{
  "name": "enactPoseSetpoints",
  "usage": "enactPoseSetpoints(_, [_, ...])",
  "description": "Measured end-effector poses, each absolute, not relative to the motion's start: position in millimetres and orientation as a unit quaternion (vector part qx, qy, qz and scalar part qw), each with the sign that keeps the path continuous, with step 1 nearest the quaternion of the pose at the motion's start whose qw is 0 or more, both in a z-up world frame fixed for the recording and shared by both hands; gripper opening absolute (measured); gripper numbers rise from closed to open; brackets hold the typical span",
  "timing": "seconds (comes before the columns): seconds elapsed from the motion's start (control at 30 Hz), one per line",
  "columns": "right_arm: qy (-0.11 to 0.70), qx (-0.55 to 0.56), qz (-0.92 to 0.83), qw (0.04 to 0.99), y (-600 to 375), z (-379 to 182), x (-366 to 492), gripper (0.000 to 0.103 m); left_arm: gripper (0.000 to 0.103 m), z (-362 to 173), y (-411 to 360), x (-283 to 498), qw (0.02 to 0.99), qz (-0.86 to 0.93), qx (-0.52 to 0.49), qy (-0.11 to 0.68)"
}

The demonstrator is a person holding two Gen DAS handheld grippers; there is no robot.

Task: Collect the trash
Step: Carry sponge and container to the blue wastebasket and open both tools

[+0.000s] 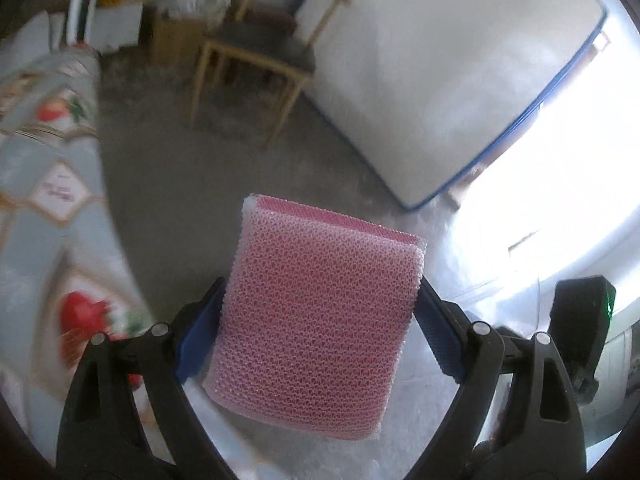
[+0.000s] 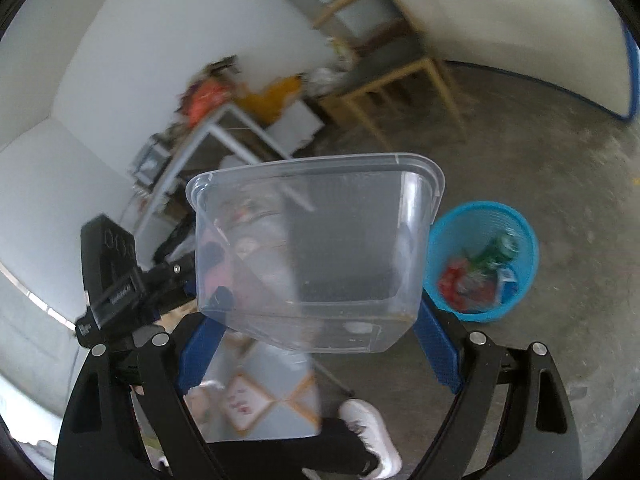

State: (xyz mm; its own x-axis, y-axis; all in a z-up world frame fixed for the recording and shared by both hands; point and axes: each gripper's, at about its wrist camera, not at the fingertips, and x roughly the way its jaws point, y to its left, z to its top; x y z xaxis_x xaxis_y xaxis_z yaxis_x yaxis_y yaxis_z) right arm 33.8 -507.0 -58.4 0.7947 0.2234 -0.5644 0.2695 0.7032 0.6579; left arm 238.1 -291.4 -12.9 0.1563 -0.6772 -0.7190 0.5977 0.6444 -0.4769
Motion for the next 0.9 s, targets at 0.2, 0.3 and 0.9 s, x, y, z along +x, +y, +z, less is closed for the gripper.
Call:
enactPoseSetpoints(0.2, [0.363,0.412,-0.054,0.834,-550.1,-129.2,64.0,0.085,0.086,-70.8,-363.4,269.0,0.738,-0.388,-0.011,0.553])
enactPoseSetpoints(0.3, [0.376,0.421,-0.066,0.823,-562.2,-157.1,81.3,0.085,0.086,-100.0,-394.6,278.1,0.724,-0.375,0.004,0.58])
enactPoseSetpoints(0.9, [0.417,0.456,-0.118,0.777,-601.3,-253.7,140.3,0.093,0.09,-133.7,-429.3,312.7,0.715,-0.354,-0.005,0.603])
